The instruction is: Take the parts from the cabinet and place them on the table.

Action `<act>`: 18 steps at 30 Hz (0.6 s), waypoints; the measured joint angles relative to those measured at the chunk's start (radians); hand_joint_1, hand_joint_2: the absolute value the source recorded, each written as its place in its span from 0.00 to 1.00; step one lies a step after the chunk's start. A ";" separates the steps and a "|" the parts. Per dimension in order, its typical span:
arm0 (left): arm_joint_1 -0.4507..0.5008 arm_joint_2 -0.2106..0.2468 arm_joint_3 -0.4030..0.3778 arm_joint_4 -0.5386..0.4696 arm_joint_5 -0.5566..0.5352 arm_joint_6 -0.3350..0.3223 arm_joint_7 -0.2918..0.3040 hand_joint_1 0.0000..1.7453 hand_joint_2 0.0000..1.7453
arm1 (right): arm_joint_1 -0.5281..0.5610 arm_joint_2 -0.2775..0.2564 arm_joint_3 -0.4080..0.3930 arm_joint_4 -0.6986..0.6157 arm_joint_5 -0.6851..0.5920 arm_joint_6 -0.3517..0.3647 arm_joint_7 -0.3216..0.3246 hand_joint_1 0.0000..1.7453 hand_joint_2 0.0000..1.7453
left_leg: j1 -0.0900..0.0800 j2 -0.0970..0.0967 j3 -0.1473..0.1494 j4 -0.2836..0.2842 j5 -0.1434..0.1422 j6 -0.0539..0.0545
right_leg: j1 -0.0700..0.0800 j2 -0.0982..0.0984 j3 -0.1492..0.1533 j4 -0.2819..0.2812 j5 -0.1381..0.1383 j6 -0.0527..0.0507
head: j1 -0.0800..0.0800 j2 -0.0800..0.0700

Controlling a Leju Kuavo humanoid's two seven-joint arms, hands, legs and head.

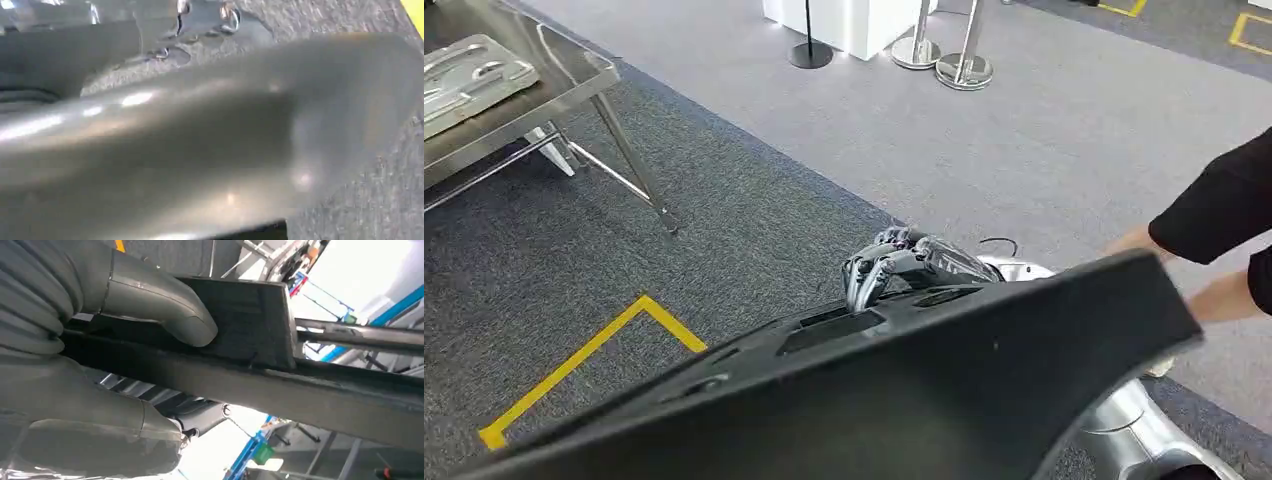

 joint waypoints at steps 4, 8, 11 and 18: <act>-0.011 -0.003 -0.008 0.000 0.000 0.000 0.001 0.00 0.00 | -0.009 0.000 -0.005 -0.005 -0.013 0.000 0.016 1.00 1.00 | 0.004 -0.049 0.001 -0.003 0.006 0.014 | -0.016 0.141 -0.111 0.237 -0.125 0.011 | 0.005 0.000; -0.012 -0.003 -0.016 0.000 -0.002 -0.003 0.000 0.00 0.00 | -0.009 0.000 -0.005 -0.005 -0.014 -0.004 0.026 1.00 1.00 | 0.005 -0.111 0.000 0.004 0.006 0.012 | -0.021 0.145 -0.132 0.248 -0.071 0.015 | 0.005 0.000; -0.015 -0.004 -0.021 0.000 -0.002 0.001 0.001 0.00 0.00 | -0.014 0.000 -0.005 -0.006 -0.013 -0.008 0.029 1.00 1.00 | 0.002 -0.154 -0.011 0.025 -0.002 -0.004 | -0.034 0.241 -0.037 0.029 0.012 0.014 | 0.005 0.000; -0.012 -0.003 -0.026 0.000 0.010 -0.008 0.010 0.00 0.00 | -0.020 0.000 -0.002 -0.007 -0.014 -0.017 0.029 1.00 1.00 | 0.007 -0.072 -0.076 0.134 -0.063 -0.041 | -0.026 0.154 -0.024 0.005 0.022 -0.026 | -0.004 0.000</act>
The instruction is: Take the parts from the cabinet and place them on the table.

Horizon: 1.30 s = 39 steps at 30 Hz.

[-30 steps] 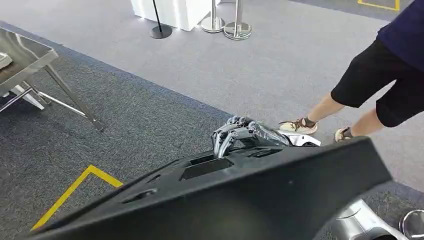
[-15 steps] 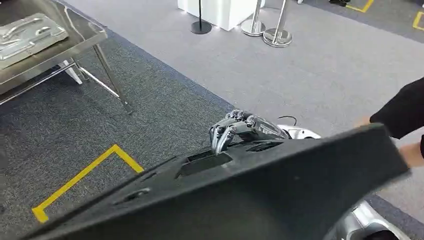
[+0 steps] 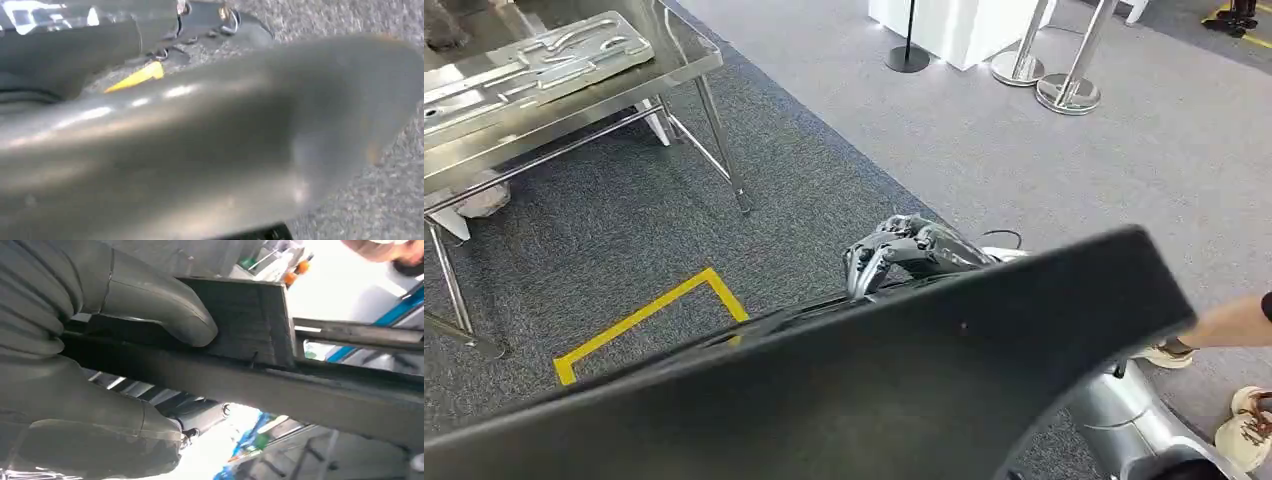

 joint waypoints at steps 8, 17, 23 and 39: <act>-0.005 0.001 0.000 0.000 0.011 -0.022 -0.002 0.00 0.00 | -0.005 0.000 0.002 0.001 -0.016 -0.003 0.002 1.00 1.00 | -0.009 0.124 0.066 -0.114 0.058 0.011 | 0.013 -0.106 0.018 0.001 -0.020 0.008 | 0.000 0.000; -0.006 -0.001 -0.010 0.000 0.008 -0.034 -0.024 0.00 0.00 | -0.001 -0.003 0.000 0.003 -0.010 -0.018 -0.014 1.00 1.00 | -0.004 0.015 0.066 -0.134 0.072 0.054 | 0.006 -0.011 -0.100 0.266 -0.164 0.048 | 0.009 0.000; -0.002 -0.002 -0.015 0.000 0.011 -0.051 -0.059 0.00 0.00 | 0.023 -0.003 -0.002 0.008 0.029 -0.017 -0.039 1.00 1.00 | -0.001 -0.073 0.064 -0.120 0.069 0.046 | -0.004 0.065 -0.013 0.027 -0.005 0.037 | 0.010 0.000; -0.006 0.003 -0.017 0.001 0.013 -0.073 -0.070 0.00 0.00 | 0.031 0.006 0.003 0.014 0.040 -0.024 -0.036 1.00 1.00 | -0.015 0.135 0.070 -0.126 0.059 0.010 | 0.014 -0.109 0.031 -0.007 -0.025 0.009 | -0.002 0.000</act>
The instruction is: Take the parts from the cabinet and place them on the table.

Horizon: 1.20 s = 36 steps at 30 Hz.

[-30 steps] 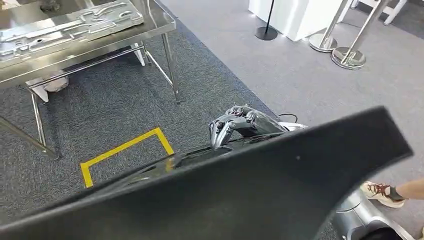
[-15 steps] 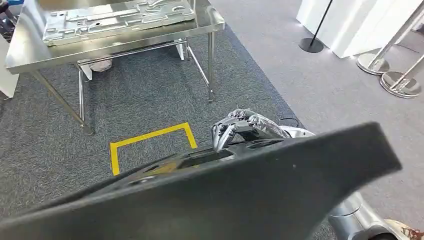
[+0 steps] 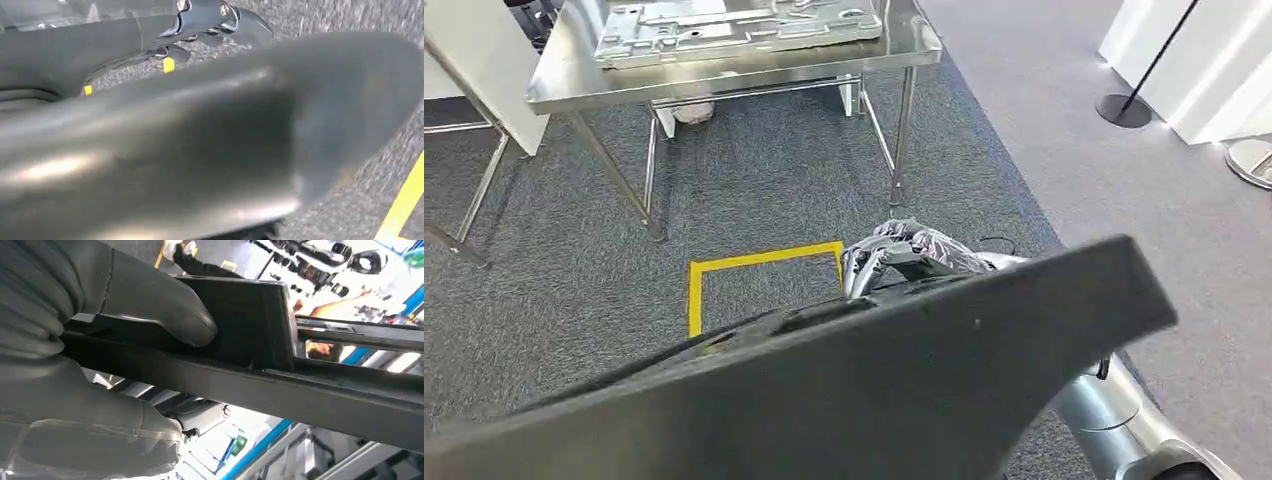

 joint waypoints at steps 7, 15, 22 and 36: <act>-0.003 0.001 -0.008 0.000 -0.003 -0.010 -0.007 0.00 0.00 | 0.000 -0.001 -0.001 0.000 0.006 -0.017 -0.006 1.00 1.00 | 0.012 -0.082 -0.003 -0.011 0.014 0.038 | -0.009 0.082 -0.041 0.108 -0.078 0.032 | 0.007 0.000; -0.003 0.001 -0.024 0.000 -0.002 -0.025 -0.023 0.00 0.00 | 0.043 -0.002 0.000 0.001 0.007 -0.046 -0.060 1.00 1.00 | 0.007 -0.145 0.019 -0.001 -0.014 0.032 | -0.008 0.111 -0.058 0.031 0.036 0.020 | 0.011 0.000; -0.001 0.003 -0.024 0.000 0.005 -0.022 -0.030 0.00 0.00 | 0.047 0.001 0.007 0.005 0.015 -0.046 -0.068 1.00 1.00 | 0.011 -0.117 -0.014 0.092 -0.071 -0.007 | -0.011 0.103 -0.018 -0.002 0.017 -0.016 | 0.001 0.000; 0.007 0.005 -0.024 0.001 0.015 -0.022 -0.035 0.00 0.00 | 0.057 0.025 0.013 0.002 0.016 -0.031 -0.067 1.00 1.00 | 0.015 -0.105 -0.008 -0.008 0.014 0.033 | -0.008 0.095 0.050 0.059 -0.042 0.032 | 0.006 0.000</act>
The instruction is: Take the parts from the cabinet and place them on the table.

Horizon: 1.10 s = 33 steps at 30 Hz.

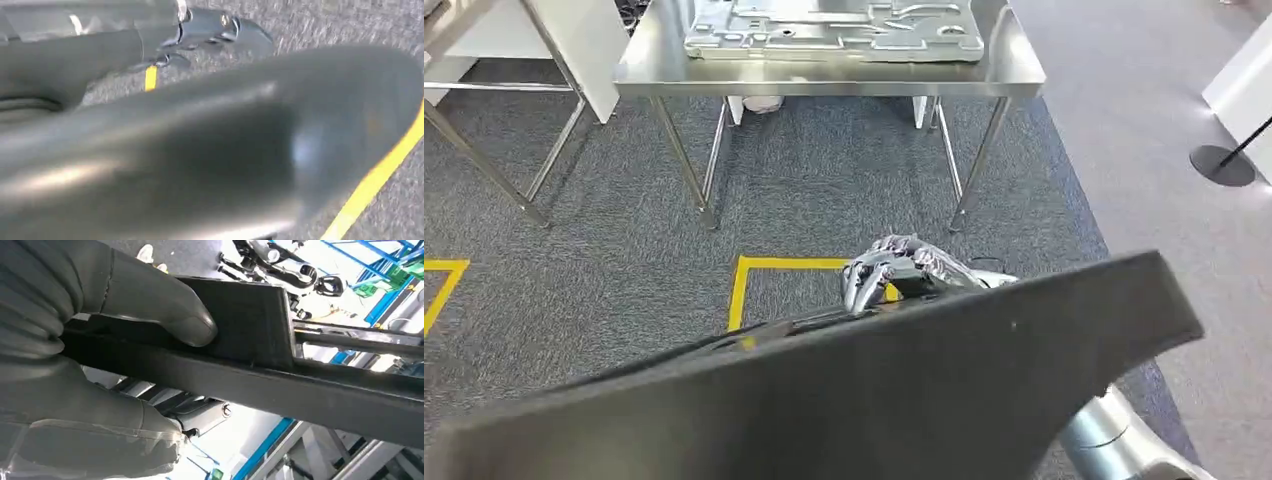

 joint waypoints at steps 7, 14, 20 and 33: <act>0.000 0.000 0.000 0.000 0.000 0.005 0.000 0.00 0.00 | 0.001 0.000 -0.003 0.000 0.000 0.003 0.000 1.00 1.00 | -0.005 -0.017 0.073 -0.004 -0.055 0.009 | -0.001 0.004 -0.203 0.154 -0.040 0.002 | 0.006 0.000; 0.001 -0.007 0.000 0.000 0.003 0.012 0.002 0.00 0.00 | -0.006 0.011 -0.002 -0.005 -0.006 0.018 0.006 1.00 1.00 | -0.011 -0.012 0.115 0.004 -0.084 -0.026 | 0.007 0.008 -0.138 -0.058 0.120 -0.041 | 0.011 0.000; -0.004 -0.008 0.000 0.000 0.003 0.013 0.002 0.00 0.00 | -0.009 0.020 0.000 -0.008 -0.006 0.018 0.011 1.00 1.00 | 0.004 -0.002 -0.079 0.319 -0.210 -0.055 | 0.005 0.017 -0.097 -0.068 0.090 -0.053 | 0.006 0.000; -0.004 -0.008 -0.017 0.000 -0.006 0.012 0.006 0.00 0.00 | 0.006 0.023 -0.006 -0.019 -0.007 0.018 0.004 1.00 1.00 | 0.006 0.004 0.038 -0.016 -0.019 0.003 | 0.004 0.024 -0.144 0.120 -0.050 -0.003 | 0.019 0.000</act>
